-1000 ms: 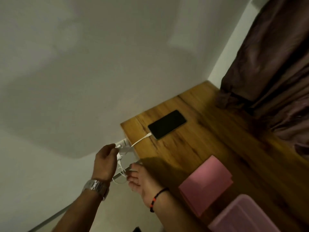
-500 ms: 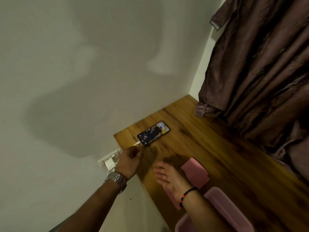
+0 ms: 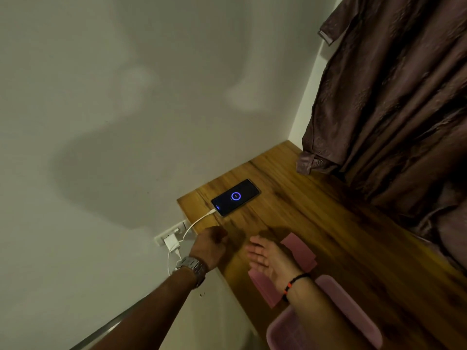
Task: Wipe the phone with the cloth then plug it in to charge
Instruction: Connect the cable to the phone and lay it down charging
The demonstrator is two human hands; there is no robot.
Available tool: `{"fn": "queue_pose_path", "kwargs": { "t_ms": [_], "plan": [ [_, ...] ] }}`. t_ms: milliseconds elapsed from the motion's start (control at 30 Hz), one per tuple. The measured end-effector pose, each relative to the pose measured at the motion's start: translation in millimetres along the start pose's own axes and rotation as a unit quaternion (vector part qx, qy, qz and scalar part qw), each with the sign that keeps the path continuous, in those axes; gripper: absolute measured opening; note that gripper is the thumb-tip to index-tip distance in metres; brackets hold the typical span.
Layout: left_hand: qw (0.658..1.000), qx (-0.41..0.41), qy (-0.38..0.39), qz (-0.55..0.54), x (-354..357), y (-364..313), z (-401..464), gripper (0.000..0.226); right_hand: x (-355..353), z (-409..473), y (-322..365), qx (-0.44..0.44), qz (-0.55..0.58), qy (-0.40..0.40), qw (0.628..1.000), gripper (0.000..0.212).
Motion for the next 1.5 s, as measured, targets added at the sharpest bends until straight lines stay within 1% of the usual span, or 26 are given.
{"fn": "queue_pose_path", "kwargs": {
  "t_ms": [133,367,433,500,567,633,733,867,967,1100,1233,1300,1333,1400,1500],
  "plan": [
    [1.0,-0.003,-0.01,0.001,-2.9,1.9,4.7,0.033,0.2,2.2,1.2,0.001,-0.003,0.001,1.0,0.023],
    [0.999,0.011,-0.04,0.034,-8.5,4.4,14.8,0.029,2.5,4.0,2.5,-0.001,-0.003,0.004,1.0,0.02],
    [0.997,0.007,-0.059,0.04,-13.5,4.8,18.5,0.024,4.2,5.1,2.8,0.001,-0.002,0.003,1.0,0.02],
    [0.994,0.009,-0.094,0.057,-23.0,3.3,23.1,0.019,5.8,7.0,2.7,0.006,-0.005,0.0,1.0,0.02],
    [0.989,0.011,-0.131,0.063,-33.9,2.4,29.3,0.017,6.6,10.3,2.3,0.009,-0.009,-0.003,1.0,0.021],
    [0.987,0.008,-0.145,0.073,-42.0,1.5,37.1,0.018,6.0,14.1,2.6,0.008,-0.013,-0.007,1.0,0.023],
    [0.983,0.013,-0.147,0.109,-50.8,1.1,50.6,0.021,6.1,24.0,3.7,0.01,-0.017,-0.011,1.0,0.027],
    [0.97,0.029,-0.151,0.187,-57.7,5.4,67.8,0.024,8.0,41.1,12.4,0.018,-0.01,-0.025,0.999,0.035],
    [0.963,0.044,-0.144,0.225,-56.4,9.2,77.6,0.019,3.6,58.5,33.9,-0.01,-0.038,-0.051,0.998,0.036],
    [0.954,0.042,-0.144,0.26,-53.1,16.5,88.2,0.015,-11.4,93.9,73.4,-0.091,-0.077,-0.13,0.984,0.025],
    [0.947,0.065,-0.132,0.285,-49.3,20.0,94.9,0.022,-18.1,128.6,110.6,-0.134,-0.165,-0.185,0.96,0.032],
    [0.947,0.079,-0.134,0.281,-48.5,20.8,96.4,0.023,-16.0,139.3,123.3,-0.15,-0.203,-0.189,0.949,0.031],
    [0.949,0.081,-0.139,0.272,-48.8,21.7,97.1,0.024,-13.5,144.4,127.1,-0.155,-0.214,-0.184,0.947,0.034],
    [0.949,0.092,-0.15,0.26,-48.5,22.3,97.9,0.024,-8.1,154.0,132.2,-0.16,-0.218,-0.169,0.948,0.041],
    [0.955,0.108,-0.164,0.22,-47.8,23.8,100.4,0.023,-1.2,165.7,136.2,-0.166,-0.217,-0.147,0.951,0.046]
  ]
}}
Point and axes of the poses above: each hand's wrist, its own z-axis towards the middle knuckle, its own x-axis out of the palm, y = z × x, the point moved 7 cm from there along z, towards the middle knuckle, and after that the axes turned 1 degree about -z, right-handed, at the moved point
